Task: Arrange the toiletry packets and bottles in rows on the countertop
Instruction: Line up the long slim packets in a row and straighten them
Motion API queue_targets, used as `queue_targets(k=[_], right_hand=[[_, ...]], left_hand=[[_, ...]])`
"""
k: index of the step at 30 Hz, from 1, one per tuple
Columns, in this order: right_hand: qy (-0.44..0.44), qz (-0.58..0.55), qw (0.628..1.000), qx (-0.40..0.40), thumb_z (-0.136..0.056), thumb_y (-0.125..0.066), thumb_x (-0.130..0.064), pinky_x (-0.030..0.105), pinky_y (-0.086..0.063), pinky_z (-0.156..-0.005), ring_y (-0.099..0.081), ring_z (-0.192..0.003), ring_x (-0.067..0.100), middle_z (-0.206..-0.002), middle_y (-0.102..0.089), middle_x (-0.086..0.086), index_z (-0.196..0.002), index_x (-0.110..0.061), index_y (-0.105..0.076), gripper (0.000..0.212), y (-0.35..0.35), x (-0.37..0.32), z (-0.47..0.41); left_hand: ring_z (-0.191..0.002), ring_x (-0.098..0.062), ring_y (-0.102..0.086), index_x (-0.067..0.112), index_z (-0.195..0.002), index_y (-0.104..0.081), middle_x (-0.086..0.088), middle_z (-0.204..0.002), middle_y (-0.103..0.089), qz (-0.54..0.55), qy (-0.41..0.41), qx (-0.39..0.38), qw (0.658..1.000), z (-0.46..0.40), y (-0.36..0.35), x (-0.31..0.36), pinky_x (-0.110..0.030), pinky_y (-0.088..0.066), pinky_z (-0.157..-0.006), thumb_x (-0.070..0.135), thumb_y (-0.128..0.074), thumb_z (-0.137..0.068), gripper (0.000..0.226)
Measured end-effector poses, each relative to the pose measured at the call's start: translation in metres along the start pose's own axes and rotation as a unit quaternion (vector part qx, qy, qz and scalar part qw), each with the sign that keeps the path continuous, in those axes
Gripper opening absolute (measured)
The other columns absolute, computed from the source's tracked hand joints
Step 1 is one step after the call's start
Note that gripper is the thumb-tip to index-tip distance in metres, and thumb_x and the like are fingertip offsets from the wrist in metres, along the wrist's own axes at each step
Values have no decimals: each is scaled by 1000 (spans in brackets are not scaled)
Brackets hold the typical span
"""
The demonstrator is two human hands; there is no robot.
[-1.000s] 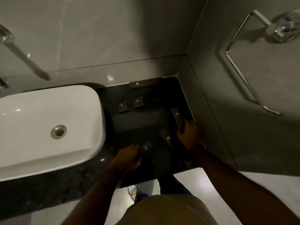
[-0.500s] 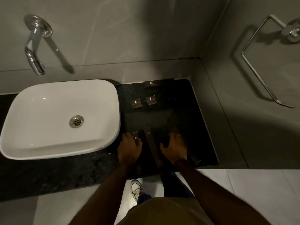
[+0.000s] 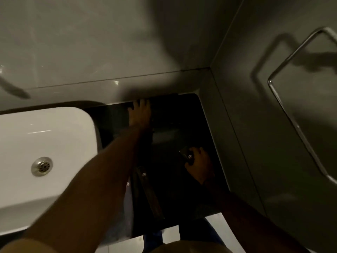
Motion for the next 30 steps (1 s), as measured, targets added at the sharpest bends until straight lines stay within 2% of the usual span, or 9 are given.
queue_targets(k=[3, 8, 13, 16, 20, 23, 25, 28, 30], right_hand=[[15, -14, 1000, 12, -80, -73, -18, 47, -52, -98, -54, -121, 33, -130, -54, 12, -130, -13, -57, 53, 6, -1, -15], [27, -8, 999, 33, -77, -75, -22, 43, -53, -94, -55, -116, 29, -123, -57, 8, -124, -16, -60, 50, 8, -2, -16], [19, -7, 999, 29, -77, -76, -23, 43, -52, -97, -54, -119, 29, -126, -56, 7, -126, -17, -59, 52, 8, -2, -16], [16, -3, 1000, 21, -79, -75, -22, 42, -50, -101, -52, -122, 29, -130, -54, 7, -129, -17, -57, 53, 5, -2, -14], [20, 2, 1000, 15, -82, -74, -21, 41, -49, -104, -50, -126, 28, -133, -52, 7, -132, -18, -55, 54, 2, -4, -10], [19, -6, 1000, 9, -80, -76, -19, 43, -49, -103, -52, -125, 29, -131, -53, 9, -131, -17, -56, 54, 5, -4, -8], [20, -13, 1000, 5, -78, -79, -18, 43, -49, -103, -54, -123, 31, -129, -55, 11, -129, -15, -58, 55, 7, -3, -6], [13, -22, 1000, -3, -75, -82, -17, 45, -49, -103, -55, -122, 33, -129, -57, 13, -128, -14, -59, 58, 11, 2, 4], [10, -30, 999, -5, -74, -83, -17, 47, -50, -102, -56, -122, 34, -129, -57, 14, -129, -14, -60, 59, 12, 7, 12]], left_hand=[[-136, -45, -31, 5, -149, -25, -22, -154, -25, -37, -2, -25, 999, -25, -6, 12, -57, -42, -99, 16, -61, -89, 71], [-129, -40, -42, 4, -135, -48, -20, -145, -39, -43, 4, -15, 999, -36, 4, 17, -49, -44, -96, 8, -58, -88, 48], [-126, -40, -44, 4, -127, -55, -21, -142, -38, -27, 9, -6, 1000, -36, 9, 11, -48, -42, -100, 10, -68, -81, 48], [-135, -38, -34, 6, -134, -47, -19, -147, -36, -39, -18, -3, 999, -35, 0, 10, -51, -37, -104, 17, -71, -79, 61], [-134, -40, -35, 5, -142, -35, -20, -145, -37, -12, -46, -12, 999, -33, -8, 4, -57, -39, -99, 19, -78, -72, 83], [-130, -43, -36, 6, -135, -42, -21, -142, -36, 10, -42, -13, 999, -22, -5, -6, -61, -43, -97, 24, -81, -70, 78], [-124, -44, -40, 7, -126, -47, -21, -136, -38, 29, -44, 13, 999, -8, 5, -13, -59, -47, -91, 30, -81, -69, 70], [-116, -43, -43, 8, -129, -44, -22, -130, -40, 81, -63, 88, 991, 23, 31, -18, -55, -51, -84, 25, -83, -65, 76], [-112, -40, -46, 10, -130, -46, -22, -126, -43, 109, -96, 156, 977, 50, 50, -14, -51, -53, -82, 25, -81, -70, 71]])
Point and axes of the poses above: each hand's wrist, its own z-axis away from the middle knuckle, its own y-axis out of the back of the hand, x = y × z, the point moved 10 cm from there along -z, towards the middle knuckle
